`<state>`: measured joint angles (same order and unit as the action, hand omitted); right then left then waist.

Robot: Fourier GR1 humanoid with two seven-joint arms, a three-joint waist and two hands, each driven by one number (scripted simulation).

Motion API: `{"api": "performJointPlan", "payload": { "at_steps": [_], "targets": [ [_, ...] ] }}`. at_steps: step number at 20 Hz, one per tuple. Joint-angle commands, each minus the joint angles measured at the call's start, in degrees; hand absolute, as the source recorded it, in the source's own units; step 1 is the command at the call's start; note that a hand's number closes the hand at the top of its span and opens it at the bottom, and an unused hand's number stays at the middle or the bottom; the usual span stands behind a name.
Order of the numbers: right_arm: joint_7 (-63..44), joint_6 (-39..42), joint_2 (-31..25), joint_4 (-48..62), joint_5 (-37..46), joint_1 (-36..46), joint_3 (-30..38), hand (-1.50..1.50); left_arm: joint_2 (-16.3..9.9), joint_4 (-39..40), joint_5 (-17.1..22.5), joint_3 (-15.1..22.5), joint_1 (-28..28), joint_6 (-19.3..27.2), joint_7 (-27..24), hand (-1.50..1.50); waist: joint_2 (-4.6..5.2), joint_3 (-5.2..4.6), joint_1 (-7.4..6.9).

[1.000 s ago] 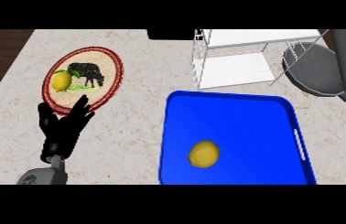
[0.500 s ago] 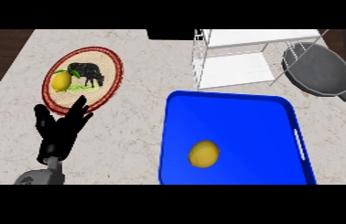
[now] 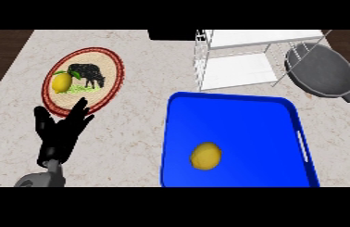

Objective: Pick the cupcake from the tray and place it in the tiered shelf

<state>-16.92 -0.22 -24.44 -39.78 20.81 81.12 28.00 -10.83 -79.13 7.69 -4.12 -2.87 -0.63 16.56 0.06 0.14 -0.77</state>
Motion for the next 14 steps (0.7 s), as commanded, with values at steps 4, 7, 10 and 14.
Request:
{"api": "performJointPlan", "payload": {
  "at_steps": [4,7,10,14],
  "targets": [
    [-1.91,-8.27,-6.13,1.18,2.31,0.54,1.16,-1.50,1.26,4.47,-1.59,0.40,-1.13,0.82,-1.56,0.00,0.25,-0.20,0.50],
    [-0.56,-10.14,-10.72,2.64,0.87,-1.04,4.47,-1.50,1.39,-0.13,-0.78,0.76,0.01,0.94,1.21,0.00,0.18,-0.13,0.02],
    [-1.80,-8.35,-15.37,4.59,-1.76,-0.55,7.35,-1.50,1.03,-0.06,-0.10,-0.34,-1.39,1.48,3.15,0.00,0.19,-0.12,0.06],
    [-1.44,-3.13,-20.99,7.12,-5.63,-3.07,10.51,-1.50,0.76,0.46,-1.51,0.41,-0.47,1.08,1.93,0.00,0.21,-0.11,0.21]
  ]
}}
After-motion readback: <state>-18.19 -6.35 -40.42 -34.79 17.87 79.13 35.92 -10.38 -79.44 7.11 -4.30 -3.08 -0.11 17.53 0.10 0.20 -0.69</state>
